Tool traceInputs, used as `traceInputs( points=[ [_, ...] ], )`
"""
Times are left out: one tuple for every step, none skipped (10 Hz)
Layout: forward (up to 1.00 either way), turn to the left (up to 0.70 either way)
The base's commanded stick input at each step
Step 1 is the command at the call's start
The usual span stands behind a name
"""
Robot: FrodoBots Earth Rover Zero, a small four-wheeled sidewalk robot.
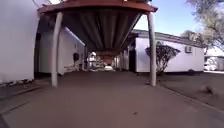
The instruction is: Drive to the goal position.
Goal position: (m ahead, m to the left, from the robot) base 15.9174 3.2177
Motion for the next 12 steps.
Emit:
traceInputs(
  points=[
    [0.70, 0.00],
    [0.70, 0.00],
    [0.70, 0.00],
    [0.70, 0.00],
    [0.70, 0.00],
    [0.70, 0.00],
    [0.70, 0.00],
    [0.70, 0.00],
    [0.70, 0.00],
    [0.70, 0.00],
    [0.70, 0.00],
    [0.70, 0.00]
  ],
)
